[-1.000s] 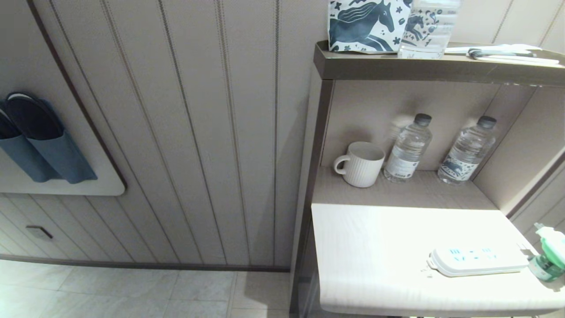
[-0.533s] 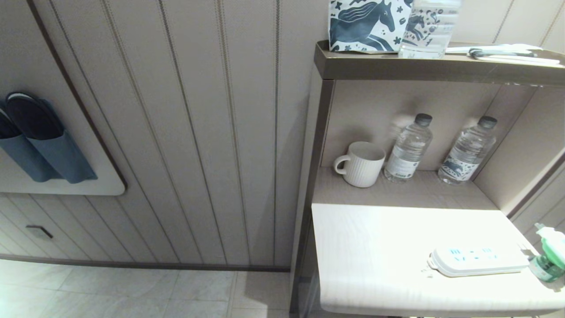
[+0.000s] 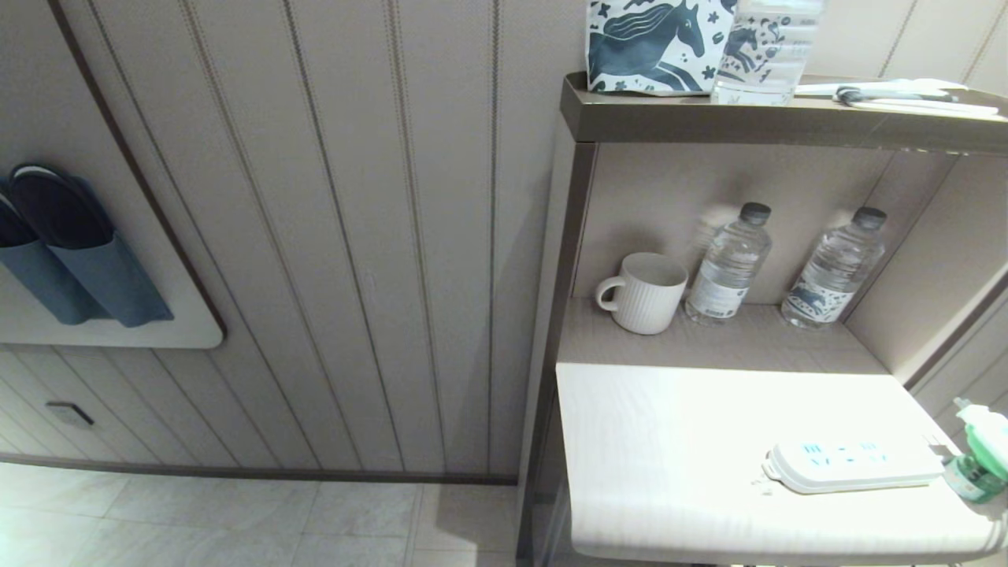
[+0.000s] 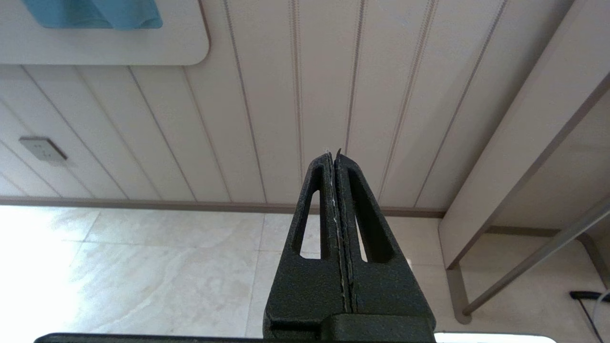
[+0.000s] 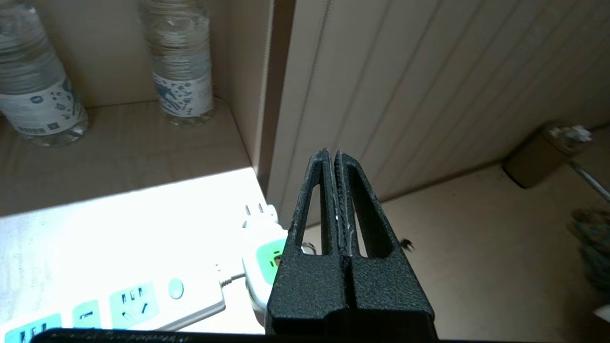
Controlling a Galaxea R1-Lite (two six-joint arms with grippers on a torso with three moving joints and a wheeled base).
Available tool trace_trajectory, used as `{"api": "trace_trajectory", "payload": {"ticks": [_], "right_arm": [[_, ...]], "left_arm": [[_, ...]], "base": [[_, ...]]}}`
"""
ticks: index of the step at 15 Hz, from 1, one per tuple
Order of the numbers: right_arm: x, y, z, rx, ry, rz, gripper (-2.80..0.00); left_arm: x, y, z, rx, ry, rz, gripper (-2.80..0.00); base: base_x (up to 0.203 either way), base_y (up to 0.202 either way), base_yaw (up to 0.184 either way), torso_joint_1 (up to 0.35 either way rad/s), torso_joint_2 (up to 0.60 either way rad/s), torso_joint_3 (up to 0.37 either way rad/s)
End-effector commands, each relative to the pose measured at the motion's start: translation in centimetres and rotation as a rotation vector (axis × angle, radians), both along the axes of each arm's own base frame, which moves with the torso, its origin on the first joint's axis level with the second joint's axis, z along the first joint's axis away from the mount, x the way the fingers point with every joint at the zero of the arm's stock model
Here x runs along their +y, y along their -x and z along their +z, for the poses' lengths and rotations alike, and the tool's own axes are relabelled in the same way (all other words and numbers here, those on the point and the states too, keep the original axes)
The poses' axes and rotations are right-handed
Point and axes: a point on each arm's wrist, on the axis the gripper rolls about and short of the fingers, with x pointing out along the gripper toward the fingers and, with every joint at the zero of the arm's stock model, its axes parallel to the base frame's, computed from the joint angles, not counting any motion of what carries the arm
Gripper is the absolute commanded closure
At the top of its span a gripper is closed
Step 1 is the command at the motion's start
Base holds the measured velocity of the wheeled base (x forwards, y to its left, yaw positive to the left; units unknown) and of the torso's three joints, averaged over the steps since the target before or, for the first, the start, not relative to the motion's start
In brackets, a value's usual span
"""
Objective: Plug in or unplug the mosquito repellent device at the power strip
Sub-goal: Pick up the mosquito repellent liquid
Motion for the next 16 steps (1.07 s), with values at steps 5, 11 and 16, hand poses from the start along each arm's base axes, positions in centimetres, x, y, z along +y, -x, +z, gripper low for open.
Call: {"api": "trace_trajectory", "payload": {"ticks": [5,11,16], "right_arm": [[-2.5,-1.6,-6.1,-0.159,0.067,0.154,0.0],[-3.6,-2.2,-7.8,-0.136,-0.019,0.188,0.0],[-3.6,-2.3,-8.5,-0.132,-0.026,0.208,-2.8]], "left_arm": [[0.0,0.0,0.0,0.003,0.0,0.0,0.0],[0.0,0.0,0.0,0.002,0.0,0.0,0.0],[0.0,0.0,0.0,0.002,0.0,-0.001,0.0]], "base": [[0.0,0.0,0.0,0.0,0.0,0.0],[0.0,0.0,0.0,0.0,0.0,0.0],[0.0,0.0,0.0,0.0,0.0,0.0]]}}
